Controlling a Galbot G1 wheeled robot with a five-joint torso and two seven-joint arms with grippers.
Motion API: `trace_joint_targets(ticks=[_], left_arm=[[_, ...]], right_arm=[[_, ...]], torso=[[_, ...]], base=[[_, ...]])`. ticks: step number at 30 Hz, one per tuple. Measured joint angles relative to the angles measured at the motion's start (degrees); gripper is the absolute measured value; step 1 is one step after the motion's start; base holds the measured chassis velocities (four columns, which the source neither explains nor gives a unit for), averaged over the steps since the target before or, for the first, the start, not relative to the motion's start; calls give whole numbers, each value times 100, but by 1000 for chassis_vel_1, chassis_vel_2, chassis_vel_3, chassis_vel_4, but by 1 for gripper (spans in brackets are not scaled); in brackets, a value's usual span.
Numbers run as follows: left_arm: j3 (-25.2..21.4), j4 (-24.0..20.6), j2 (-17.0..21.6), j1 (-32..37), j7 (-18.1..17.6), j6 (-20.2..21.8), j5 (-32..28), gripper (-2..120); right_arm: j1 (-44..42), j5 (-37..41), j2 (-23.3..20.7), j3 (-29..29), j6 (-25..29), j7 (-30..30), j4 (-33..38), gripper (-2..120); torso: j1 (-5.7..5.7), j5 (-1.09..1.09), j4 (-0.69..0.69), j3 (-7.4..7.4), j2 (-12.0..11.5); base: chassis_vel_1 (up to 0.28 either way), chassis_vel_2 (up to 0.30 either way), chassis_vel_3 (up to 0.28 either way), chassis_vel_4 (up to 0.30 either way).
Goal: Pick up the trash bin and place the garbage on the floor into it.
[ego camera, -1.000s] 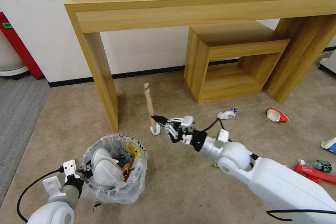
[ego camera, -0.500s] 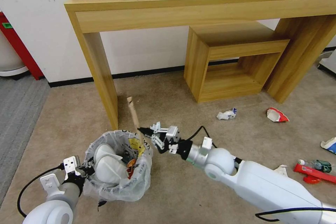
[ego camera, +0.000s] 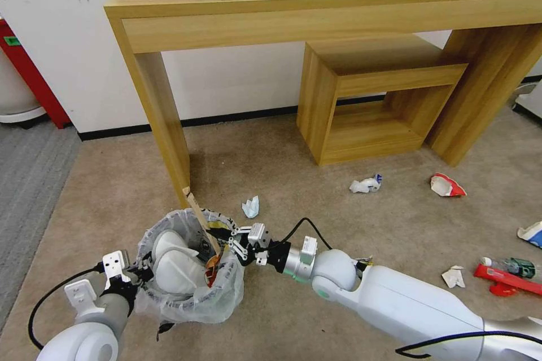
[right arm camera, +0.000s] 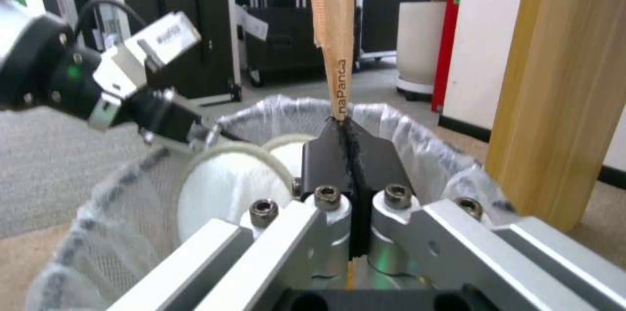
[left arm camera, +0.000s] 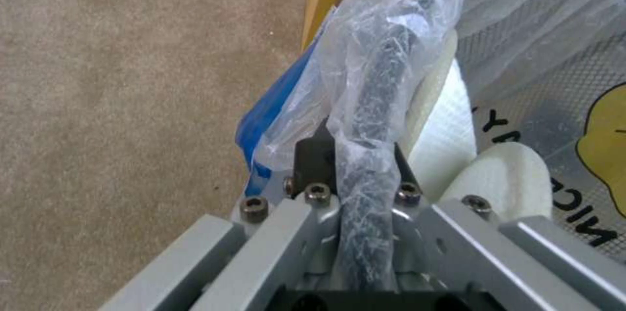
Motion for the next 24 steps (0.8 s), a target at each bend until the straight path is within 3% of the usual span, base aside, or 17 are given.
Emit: trace_joint_targets(ticks=[17,24], left_arm=[[-21,21,4,17,26,-44,-3,1],[-31,28,4,23,32,-54,-4,1]], right_arm=[[-45,-277,298,-167,62,142,-297,0],[-35,-304,289,-157,-9,139,-294,23]], torso=[[0,0,0,0,0],[0,0,0,0,0]], base=[[0,0,0,0],[0,0,0,0]])
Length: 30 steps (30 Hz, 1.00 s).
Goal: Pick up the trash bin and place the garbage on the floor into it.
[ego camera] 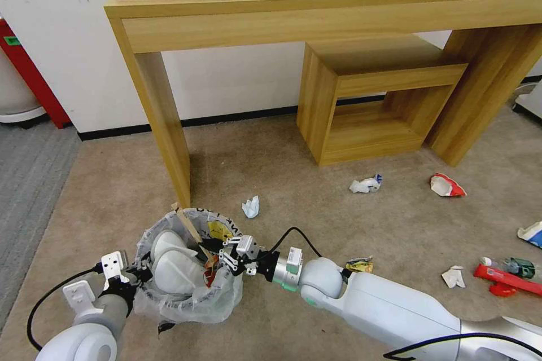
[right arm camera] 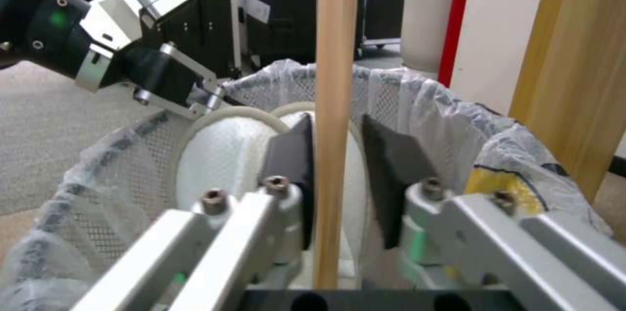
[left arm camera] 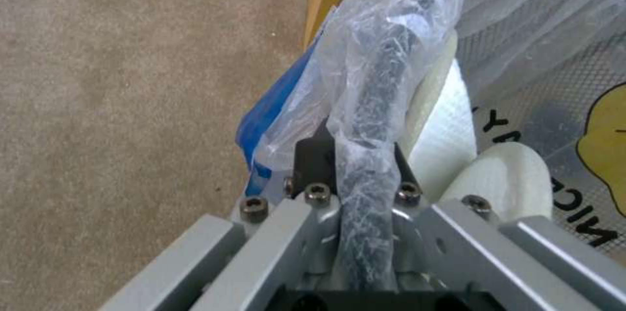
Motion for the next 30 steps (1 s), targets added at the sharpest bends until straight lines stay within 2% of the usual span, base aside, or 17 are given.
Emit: trace_joint_targets(ticks=[3,4,7,9,11,12,16,17,20,30], left_arm=[[2,24,-11,-10,7,-9,5,1],[2,24,-11,-10,7,-9,5,1],[5,43,-13,-34,11,-13,5,1],[5,49,-11,-35,11,-13,5,1],[5,92,-6,-58,11,-13,5,1],[5,92,-6,-58,11,-13,5,1],[5,218,18,-98,12,-33,33,1],[5,218,18,-98,12,-33,33,1],[8,256,29,-120,13,-36,40,1],[4,271,66,-120,14,-37,40,1]], right_arm=[[-1,-31,1,15,-6,-2,-36,38],[-1,-31,1,15,-6,-2,-36,38],[-13,-55,16,18,1,-2,-77,52],[-15,-56,16,31,2,-2,-77,55],[-39,-19,-31,168,-19,40,19,66],[-39,-19,-31,168,-19,40,19,66],[-147,365,-268,690,-322,343,529,85],[-147,365,-268,690,-322,343,529,85],[-253,535,-379,1064,-463,522,779,98],[-413,668,-520,1529,-641,787,1040,100]], torso=[[0,0,0,0,0],[0,0,0,0,0],[0,0,0,0,0],[0,0,0,0,0],[0,1,1,0,0],[0,1,1,0,0],[0,0,0,0,0],[0,0,0,0,0],[0,0,0,0,0],[0,1,0,0,0]], base=[[0,0,0,0],[0,0,0,0],[0,0,0,0],[0,0,0,0],[0,0,0,0],[0,0,0,0],[0,0,0,0],[0,0,0,0],[0,0,0,0],[0,0,0,0]])
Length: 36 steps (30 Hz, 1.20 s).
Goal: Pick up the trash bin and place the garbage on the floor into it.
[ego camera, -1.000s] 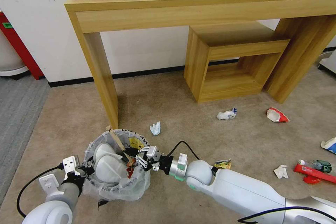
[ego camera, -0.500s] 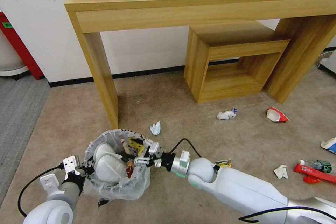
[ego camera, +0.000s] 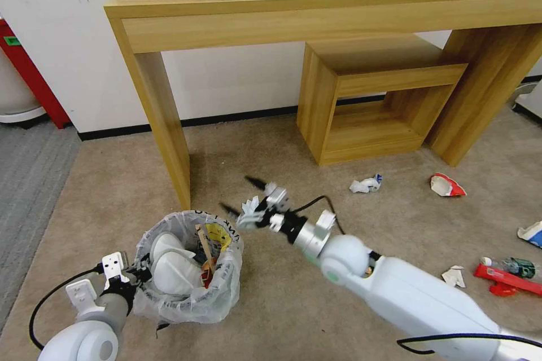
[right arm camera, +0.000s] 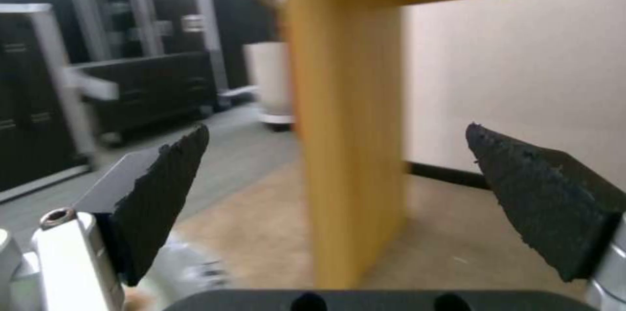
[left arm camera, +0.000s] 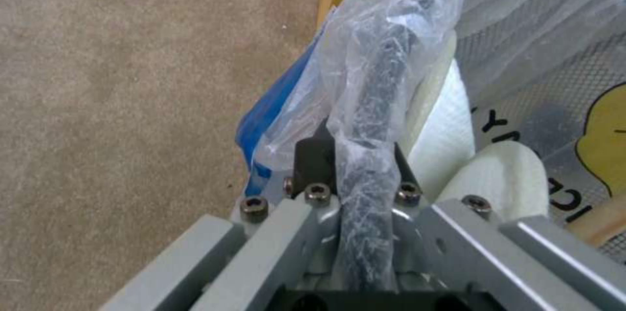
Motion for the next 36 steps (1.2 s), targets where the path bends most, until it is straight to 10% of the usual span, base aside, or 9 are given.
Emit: trace_joint_targets(ticks=[19,36], left_arm=[[16,-61,215,120,43,-24,42,1],[-151,-206,385,329,-56,59,-22,1]], right_arm=[[-3134,377,-1331,4093,-1561,2368,1213,100],[-3414,194,-1155,4646,-1696,2659,1085,100]], torso=[[0,-1,-1,-1,0],[0,-1,0,-1,0]], base=[[0,0,0,0],[0,0,0,0]])
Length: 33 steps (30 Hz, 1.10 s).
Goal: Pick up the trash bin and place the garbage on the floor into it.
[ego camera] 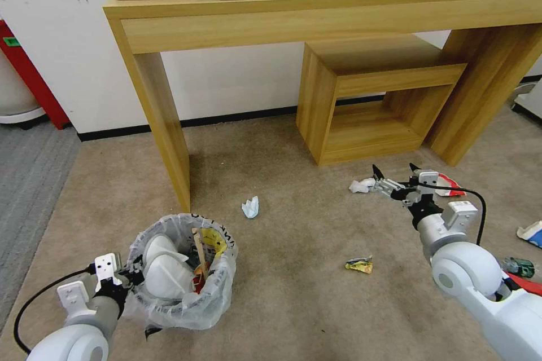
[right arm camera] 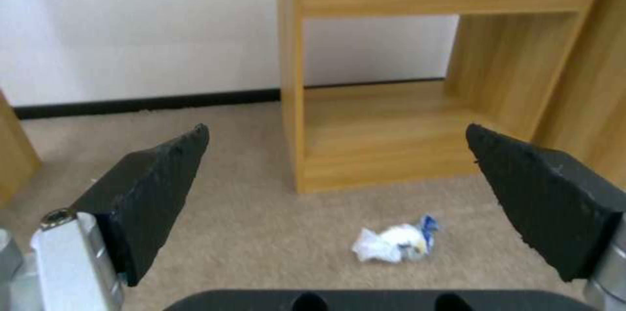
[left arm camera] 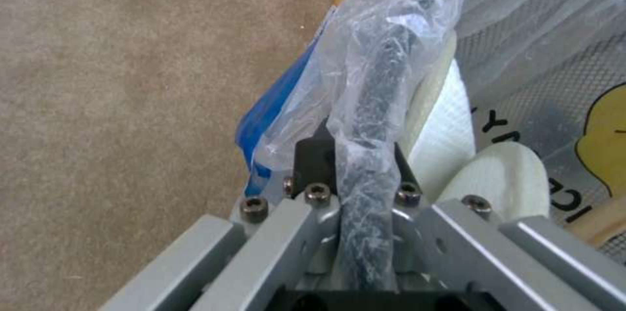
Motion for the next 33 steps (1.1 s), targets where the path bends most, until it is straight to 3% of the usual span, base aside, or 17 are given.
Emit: trace_joint_targets(ticks=[33], left_arm=[[-53,-92,65,121,-71,35,-127,1]], right_arm=[[148,-221,191,-192,-78,-113,-340,100]], torso=[[0,0,0,1,0]], base=[[0,0,0,0]])
